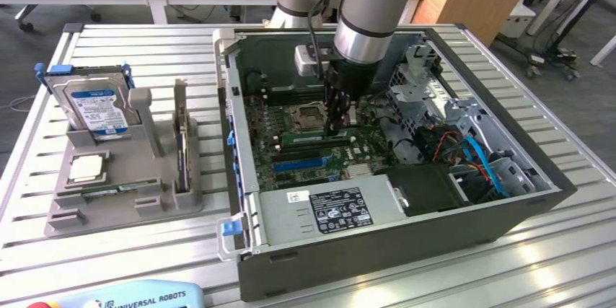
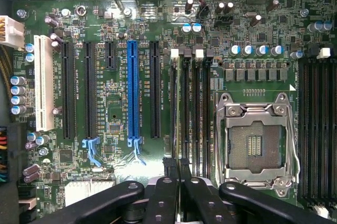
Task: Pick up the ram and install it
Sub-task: 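Insert the ram into the slot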
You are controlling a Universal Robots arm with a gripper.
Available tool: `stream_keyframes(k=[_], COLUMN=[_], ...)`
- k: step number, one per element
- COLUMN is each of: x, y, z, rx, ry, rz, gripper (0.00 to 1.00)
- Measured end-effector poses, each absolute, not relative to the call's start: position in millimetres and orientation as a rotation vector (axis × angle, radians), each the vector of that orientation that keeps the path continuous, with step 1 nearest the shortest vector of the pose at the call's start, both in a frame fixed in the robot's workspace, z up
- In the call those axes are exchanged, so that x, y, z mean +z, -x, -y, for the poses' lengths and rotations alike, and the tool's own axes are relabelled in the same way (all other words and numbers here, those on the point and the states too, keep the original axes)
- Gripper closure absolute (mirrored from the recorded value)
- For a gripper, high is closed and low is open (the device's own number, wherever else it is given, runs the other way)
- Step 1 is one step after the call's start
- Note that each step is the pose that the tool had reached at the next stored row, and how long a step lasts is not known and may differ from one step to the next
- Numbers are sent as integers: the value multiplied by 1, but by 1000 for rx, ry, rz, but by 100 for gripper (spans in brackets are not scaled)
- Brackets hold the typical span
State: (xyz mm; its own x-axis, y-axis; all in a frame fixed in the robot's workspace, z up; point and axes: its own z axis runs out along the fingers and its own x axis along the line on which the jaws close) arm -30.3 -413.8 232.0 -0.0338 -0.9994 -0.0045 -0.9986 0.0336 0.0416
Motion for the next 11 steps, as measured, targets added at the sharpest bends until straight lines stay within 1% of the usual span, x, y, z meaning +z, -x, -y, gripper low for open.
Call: stream_keyframes(k=[11], x=[232], y=[30], z=[414], rx=[-51], ry=[-2179], rz=[2226], gripper=[88])
